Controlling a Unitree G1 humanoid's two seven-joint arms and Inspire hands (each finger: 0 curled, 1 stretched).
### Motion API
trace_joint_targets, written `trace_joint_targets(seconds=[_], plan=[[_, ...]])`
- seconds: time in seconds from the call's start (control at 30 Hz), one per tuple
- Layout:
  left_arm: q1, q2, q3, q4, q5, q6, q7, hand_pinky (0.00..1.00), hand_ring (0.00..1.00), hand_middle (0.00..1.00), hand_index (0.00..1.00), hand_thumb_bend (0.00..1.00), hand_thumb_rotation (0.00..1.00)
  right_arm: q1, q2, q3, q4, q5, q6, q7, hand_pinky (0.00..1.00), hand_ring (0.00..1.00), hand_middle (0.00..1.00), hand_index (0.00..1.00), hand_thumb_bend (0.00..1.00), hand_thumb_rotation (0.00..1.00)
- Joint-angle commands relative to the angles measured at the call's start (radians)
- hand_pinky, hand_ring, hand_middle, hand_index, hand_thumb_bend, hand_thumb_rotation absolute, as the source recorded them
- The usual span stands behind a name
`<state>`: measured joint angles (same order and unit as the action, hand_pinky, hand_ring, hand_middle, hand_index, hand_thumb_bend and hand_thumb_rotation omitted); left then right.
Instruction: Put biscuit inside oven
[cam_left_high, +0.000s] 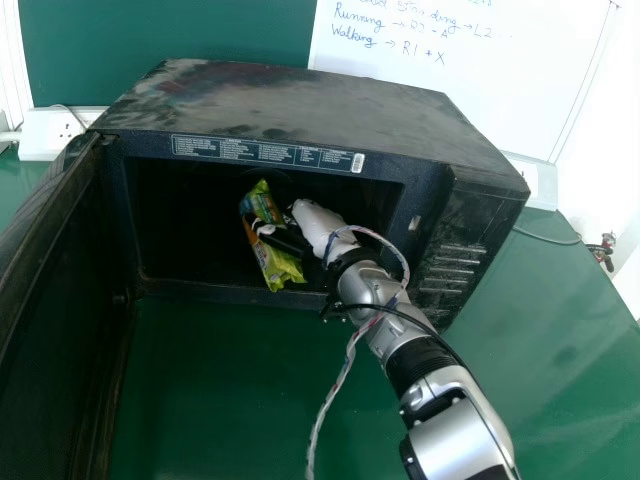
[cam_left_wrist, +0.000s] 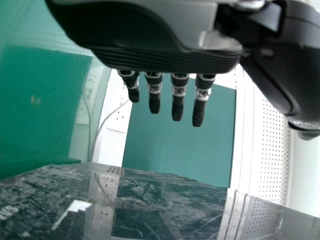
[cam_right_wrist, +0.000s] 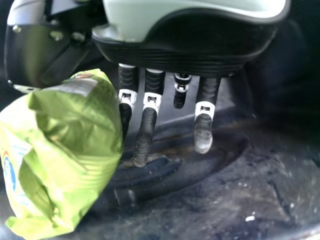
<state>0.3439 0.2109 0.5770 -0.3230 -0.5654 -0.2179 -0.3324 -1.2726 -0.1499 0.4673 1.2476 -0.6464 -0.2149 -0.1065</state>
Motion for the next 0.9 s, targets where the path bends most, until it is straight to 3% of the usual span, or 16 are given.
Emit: trace_joint_targets(seconds=[0.0,0.37,0.53,0.6,0.73,0.87], plan=[[0.015,-0.005,-0.002,-0.021,0.003,-0.007,0.001,0.70,0.82,0.84,0.84,0.81,0.74,-0.022,0.002,0.008,0.012,-0.007,-0.012,-0.028,0.18,0.44,0.39,0.32,0.49,0.00],[0.029,-0.003,-0.001,-0.037,-0.031,0.020,-0.009,0.66,0.75,0.79,0.79,0.83,0.75,-0.061,0.015,-0.061,0.059,0.066,0.003,0.002,0.18,0.44,0.39,0.33,0.49,0.00],[0.029,-0.001,0.000,-0.030,-0.032,0.012,-0.021,0.52,0.64,0.70,0.78,0.81,0.73,-0.091,0.027,-0.086,0.075,0.087,0.031,0.016,0.19,0.44,0.39,0.32,0.49,0.00],[0.031,-0.003,0.000,-0.033,-0.034,0.017,-0.020,0.38,0.48,0.57,0.77,0.79,0.71,-0.102,0.033,-0.092,0.080,0.092,0.048,0.019,0.19,0.44,0.40,0.32,0.49,0.00],[0.032,0.001,0.000,-0.033,-0.036,0.015,-0.031,0.48,0.61,0.66,0.78,0.79,0.70,-0.116,0.038,-0.100,0.087,0.100,0.076,0.023,0.19,0.44,0.39,0.33,0.49,0.00],[0.035,0.007,0.002,-0.028,-0.020,0.006,-0.041,0.47,0.60,0.66,0.79,0.78,0.71,-0.123,0.034,-0.102,0.090,0.094,0.089,0.011,0.18,0.44,0.39,0.32,0.49,0.00]])
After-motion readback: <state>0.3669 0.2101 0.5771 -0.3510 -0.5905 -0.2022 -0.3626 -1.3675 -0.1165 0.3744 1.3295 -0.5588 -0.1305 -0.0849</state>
